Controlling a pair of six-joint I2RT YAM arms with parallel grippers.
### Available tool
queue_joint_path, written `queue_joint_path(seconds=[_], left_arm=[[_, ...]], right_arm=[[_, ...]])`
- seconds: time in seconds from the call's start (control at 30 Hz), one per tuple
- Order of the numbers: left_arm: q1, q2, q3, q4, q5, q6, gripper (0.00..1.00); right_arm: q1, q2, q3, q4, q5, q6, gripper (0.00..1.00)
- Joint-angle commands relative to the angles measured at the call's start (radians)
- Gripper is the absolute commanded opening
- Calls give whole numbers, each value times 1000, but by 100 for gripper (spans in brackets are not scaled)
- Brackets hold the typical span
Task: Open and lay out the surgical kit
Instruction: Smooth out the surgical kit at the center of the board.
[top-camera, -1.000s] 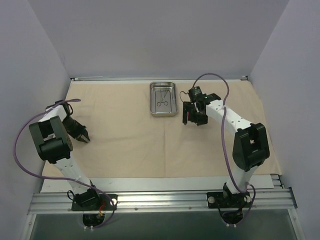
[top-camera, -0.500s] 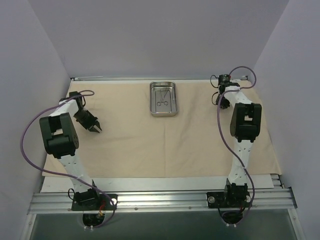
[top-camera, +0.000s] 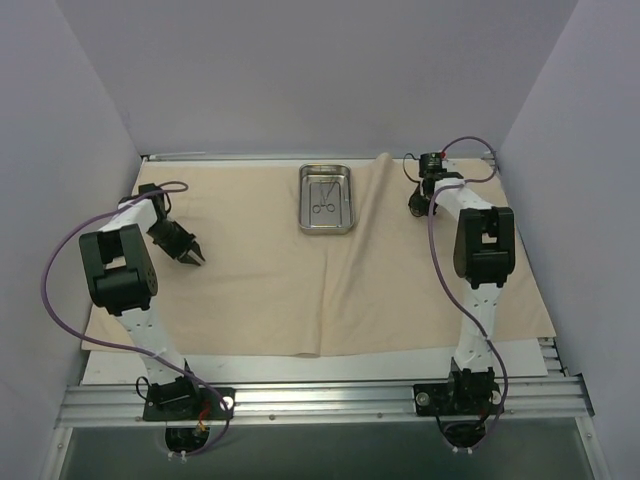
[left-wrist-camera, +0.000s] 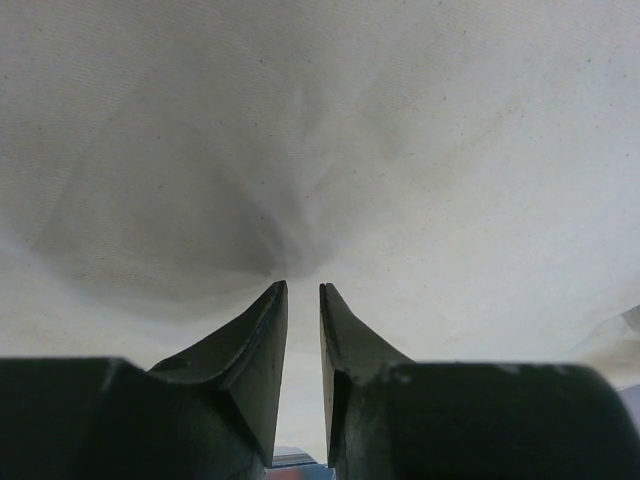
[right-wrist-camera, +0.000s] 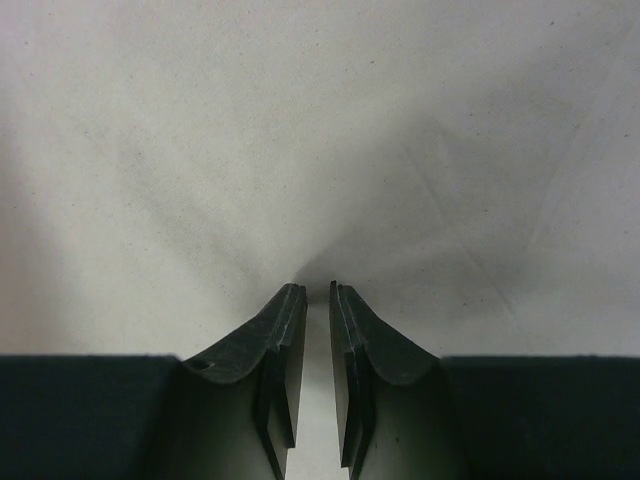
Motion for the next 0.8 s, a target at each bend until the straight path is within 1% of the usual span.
queue_joint_path(seconds=[0.0,0.1,0.13,0.23,0.27,0.37,0.57,0.63,0.7,0.73,0.77], left_arm=[[6,-1,40,18,19,-14,28],[4,-4,39,18,24,-13,28],[4,-4,39,14,24,-10,28],[4,-9,37,7,20,1,29],[4,-10,36,7,20,3,29],[4,-15,25,13,20,6,29],[4,-12,11,35,33,7,29],[4,-15,10,38,34,9,29],[4,-24,16,37,34,19,30],[2,-29,19,37,33,23,32],[2,-38,25,35,28,24,33]], right_arm=[[46,43,-90,-66,-206,114,18],[9,49,-94,-78,-197,109,20],[-24,43,-101,-78,-197,108,20],[-65,8,-146,-69,-181,91,21],[-101,-1,-156,-71,-172,86,22],[-135,-35,-213,-64,-169,68,23],[-152,-95,-304,-46,-131,19,26],[-154,-95,-293,-52,-125,2,27],[-154,-84,-249,-57,-125,-38,32],[-154,-81,-227,-63,-81,-49,32],[-155,-78,-203,-69,-72,-73,34]])
